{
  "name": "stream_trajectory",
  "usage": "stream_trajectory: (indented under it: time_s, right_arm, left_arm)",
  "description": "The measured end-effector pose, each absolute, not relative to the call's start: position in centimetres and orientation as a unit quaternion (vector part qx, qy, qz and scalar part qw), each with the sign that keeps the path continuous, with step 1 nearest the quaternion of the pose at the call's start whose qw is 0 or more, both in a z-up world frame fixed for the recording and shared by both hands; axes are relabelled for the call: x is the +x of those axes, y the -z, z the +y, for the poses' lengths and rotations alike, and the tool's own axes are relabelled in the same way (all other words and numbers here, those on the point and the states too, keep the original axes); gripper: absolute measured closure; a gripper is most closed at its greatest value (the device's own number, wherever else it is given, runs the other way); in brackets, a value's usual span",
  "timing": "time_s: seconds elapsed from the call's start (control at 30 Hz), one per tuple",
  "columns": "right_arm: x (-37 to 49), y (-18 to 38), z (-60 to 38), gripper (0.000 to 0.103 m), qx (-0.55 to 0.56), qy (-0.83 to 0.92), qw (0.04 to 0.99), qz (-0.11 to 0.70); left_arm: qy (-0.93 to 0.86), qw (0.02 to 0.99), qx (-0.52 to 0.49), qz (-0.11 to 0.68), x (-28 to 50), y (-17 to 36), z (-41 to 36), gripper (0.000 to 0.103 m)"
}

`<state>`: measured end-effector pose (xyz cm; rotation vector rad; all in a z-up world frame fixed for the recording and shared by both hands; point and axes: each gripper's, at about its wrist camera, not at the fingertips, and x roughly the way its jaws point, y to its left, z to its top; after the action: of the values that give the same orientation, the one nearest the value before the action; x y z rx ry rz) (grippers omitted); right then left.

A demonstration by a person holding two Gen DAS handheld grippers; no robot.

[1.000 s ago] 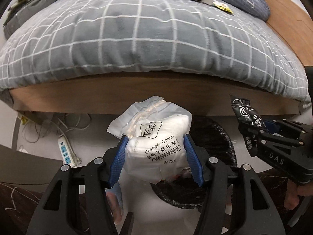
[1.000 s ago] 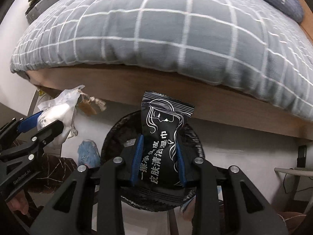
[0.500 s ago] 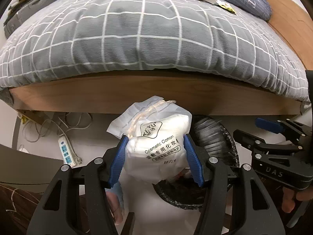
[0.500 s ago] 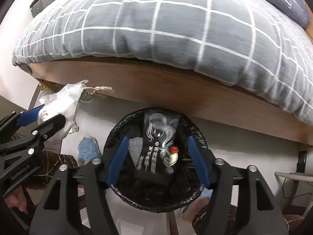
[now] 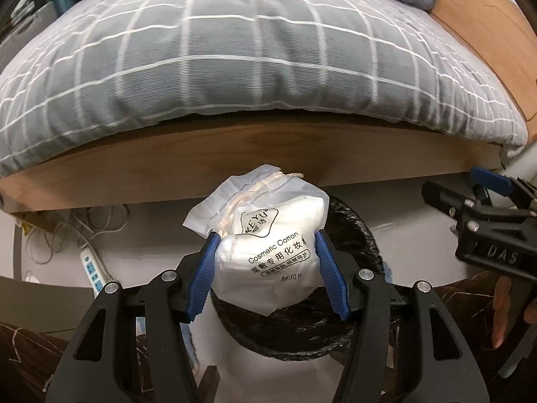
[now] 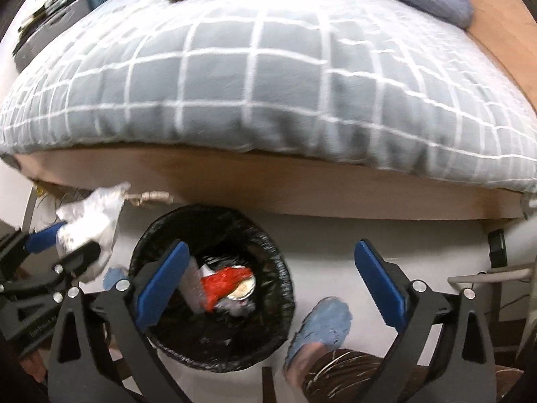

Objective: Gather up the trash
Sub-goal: 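Raise both grippers back toward the snack box and yellow packet on the bed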

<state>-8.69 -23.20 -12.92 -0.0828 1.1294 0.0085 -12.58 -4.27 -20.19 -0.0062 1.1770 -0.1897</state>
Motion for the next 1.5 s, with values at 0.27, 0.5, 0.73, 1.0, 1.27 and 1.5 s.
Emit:
stream_trajectory:
  time_s: [0.27,0.5,0.73,1.0,1.27,1.5]
  right_arm:
    - [-8.6,12.4,-25.7,0.008,-0.04,0.018,0.849,0.527]
    - [-8.5,12.1,-26.2,0.008,-0.032,0.028,0.852,0.522]
    - [-8.1,10.4,-26.0,0.008,-0.034,0.028,0.867,0.496]
    - [-7.6,7.5,-25.0,0.008,-0.038,0.02,0.888,0.458]
    - [-6.7,4.6,-23.5,0.008,-0.043,0.012,0.906,0.421]
    - [-5.0,3.5,-22.8,0.008,-0.042,0.014,0.913,0.406]
  left_arm:
    - [0.11,0.823,0.005,0.557,-12.3,20.2,-7.1,0.046]
    - [0.108,0.83,0.036,0.546,-12.5,19.8,-8.5,0.032]
    - [0.088,0.849,0.045,0.519,-12.1,18.0,-7.9,0.01]
    - [0.069,0.869,0.041,0.488,-11.1,15.0,-6.6,0.006]
    - [0.053,0.886,0.018,0.461,-9.5,12.4,-4.7,0.006]
    - [0.043,0.895,0.0,0.444,-7.2,10.9,-3.5,0.006]
